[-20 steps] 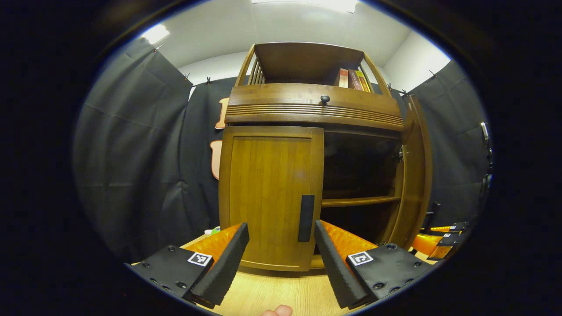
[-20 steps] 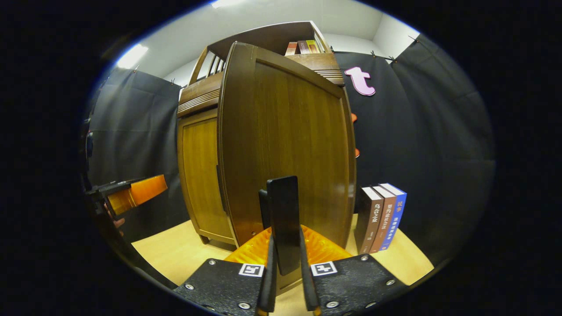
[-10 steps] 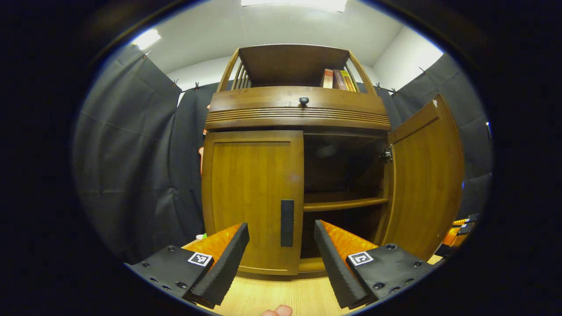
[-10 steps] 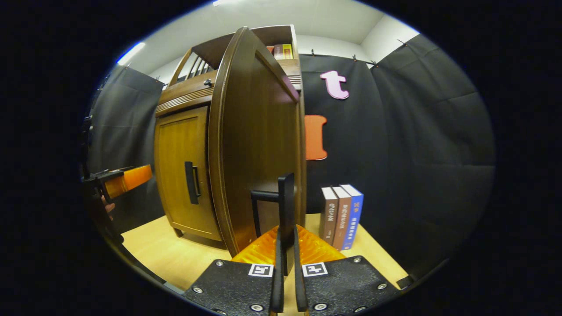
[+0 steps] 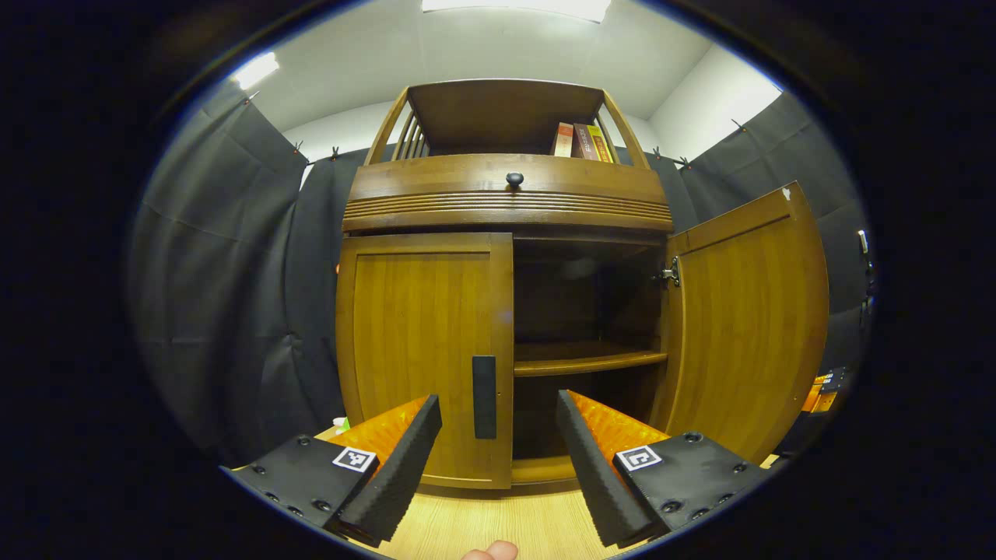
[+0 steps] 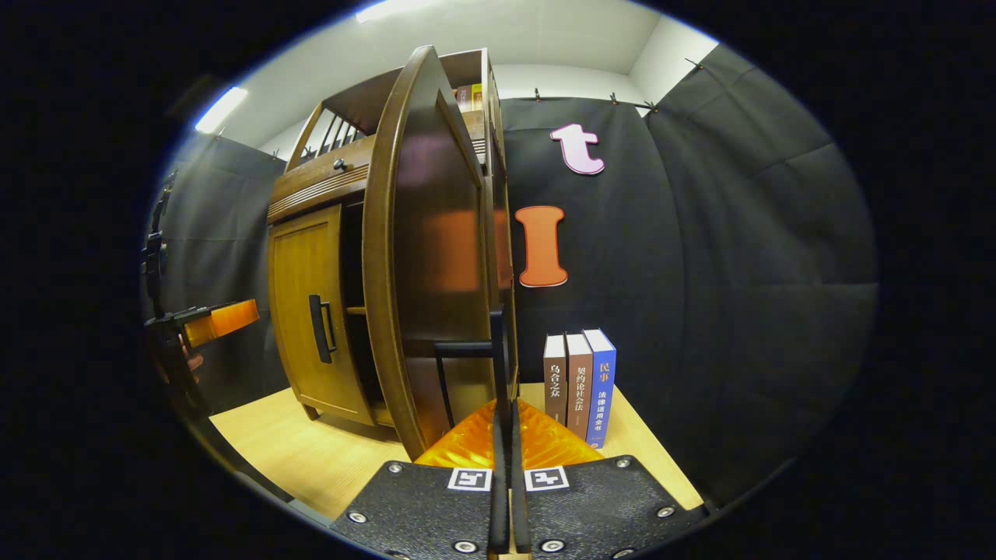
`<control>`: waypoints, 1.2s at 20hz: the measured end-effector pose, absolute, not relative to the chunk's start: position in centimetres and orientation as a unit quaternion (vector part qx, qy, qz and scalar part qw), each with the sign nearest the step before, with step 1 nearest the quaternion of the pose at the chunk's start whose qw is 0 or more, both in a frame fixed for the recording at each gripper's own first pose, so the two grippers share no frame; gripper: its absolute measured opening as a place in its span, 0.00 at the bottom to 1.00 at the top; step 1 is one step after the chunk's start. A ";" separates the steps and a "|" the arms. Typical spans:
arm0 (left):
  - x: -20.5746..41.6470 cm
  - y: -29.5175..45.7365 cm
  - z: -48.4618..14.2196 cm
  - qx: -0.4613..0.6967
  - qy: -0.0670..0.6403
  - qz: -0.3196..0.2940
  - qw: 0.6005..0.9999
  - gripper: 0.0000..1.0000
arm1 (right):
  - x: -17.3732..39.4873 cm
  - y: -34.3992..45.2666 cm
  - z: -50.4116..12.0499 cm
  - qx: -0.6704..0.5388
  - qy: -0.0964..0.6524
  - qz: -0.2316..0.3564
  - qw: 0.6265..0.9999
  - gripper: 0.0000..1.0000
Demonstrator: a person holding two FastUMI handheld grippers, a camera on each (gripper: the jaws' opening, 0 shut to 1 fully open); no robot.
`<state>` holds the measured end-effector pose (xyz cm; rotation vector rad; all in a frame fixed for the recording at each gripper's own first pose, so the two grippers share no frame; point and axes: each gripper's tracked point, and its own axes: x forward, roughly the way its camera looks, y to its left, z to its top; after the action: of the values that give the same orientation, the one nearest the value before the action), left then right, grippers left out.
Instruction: Open the right door of the double-door shoe cabinet with the right hand, and open the left door with the left hand.
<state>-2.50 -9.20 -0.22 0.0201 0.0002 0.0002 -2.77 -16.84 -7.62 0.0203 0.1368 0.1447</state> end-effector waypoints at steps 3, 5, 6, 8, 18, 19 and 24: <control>-3.1 -7.9 -0.3 0.012 0.002 0.010 1.000 0.96 | -2.4 -18.0 -8.0 0.027 0.064 0.095 0.993 0.02; -3.3 -7.4 -0.4 0.012 0.003 0.014 1.000 0.97 | -2.4 -18.3 -7.9 0.009 0.054 0.114 0.992 0.04; -3.3 -7.3 -0.4 0.011 0.004 0.013 1.000 0.97 | -2.6 -18.3 -7.8 -0.006 0.048 0.125 0.991 0.04; -3.3 -7.1 -0.6 0.009 0.004 0.012 1.000 0.98 | -3.5 -18.5 -8.9 -0.021 0.073 0.128 0.989 0.05; 0.3 -4.9 -2.4 -0.023 0.032 0.003 0.999 0.95 | -10.4 -16.1 -2.5 -0.048 0.077 0.054 0.994 0.05; 1.1 -4.6 -2.3 -0.021 0.030 0.002 0.999 0.95 | -10.6 -14.3 -1.6 -0.029 0.065 0.059 0.996 0.05; 5.8 -5.3 -1.9 0.013 0.015 -0.015 1.000 0.94 | -9.9 -8.7 -1.5 -0.008 0.039 0.040 0.998 0.06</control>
<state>5.84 -5.32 -1.95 0.0253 0.0291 -0.0307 -9.92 -8.69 -1.47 -0.0168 0.0776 0.0808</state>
